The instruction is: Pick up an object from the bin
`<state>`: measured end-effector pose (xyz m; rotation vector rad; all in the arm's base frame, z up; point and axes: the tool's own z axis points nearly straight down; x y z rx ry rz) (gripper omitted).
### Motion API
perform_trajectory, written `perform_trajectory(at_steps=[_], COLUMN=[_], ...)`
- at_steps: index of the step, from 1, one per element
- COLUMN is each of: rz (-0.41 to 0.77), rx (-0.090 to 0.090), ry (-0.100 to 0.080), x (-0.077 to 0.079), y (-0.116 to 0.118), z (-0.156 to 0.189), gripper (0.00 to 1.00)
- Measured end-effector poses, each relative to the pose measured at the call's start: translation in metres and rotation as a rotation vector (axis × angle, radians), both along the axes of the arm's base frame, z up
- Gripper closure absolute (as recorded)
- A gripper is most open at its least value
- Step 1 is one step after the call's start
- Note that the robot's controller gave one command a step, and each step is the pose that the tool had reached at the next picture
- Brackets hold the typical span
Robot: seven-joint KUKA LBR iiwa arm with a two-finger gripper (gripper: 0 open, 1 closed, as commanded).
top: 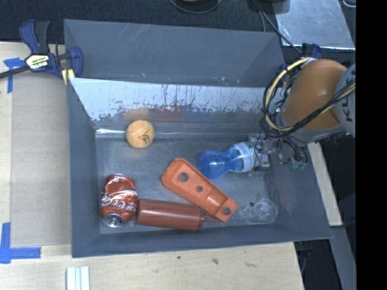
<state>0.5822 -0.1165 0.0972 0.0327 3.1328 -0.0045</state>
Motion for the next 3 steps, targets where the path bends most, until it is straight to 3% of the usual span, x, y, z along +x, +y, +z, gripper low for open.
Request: perform_trajectory(at_steps=[1,3], rz=[0.000,0.001], rx=[0.002,0.000], ry=[0.009,0.000], x=[-0.002,0.000], y=[0.000,0.000], z=[0.010,0.049], gripper=[1.00,1.00])
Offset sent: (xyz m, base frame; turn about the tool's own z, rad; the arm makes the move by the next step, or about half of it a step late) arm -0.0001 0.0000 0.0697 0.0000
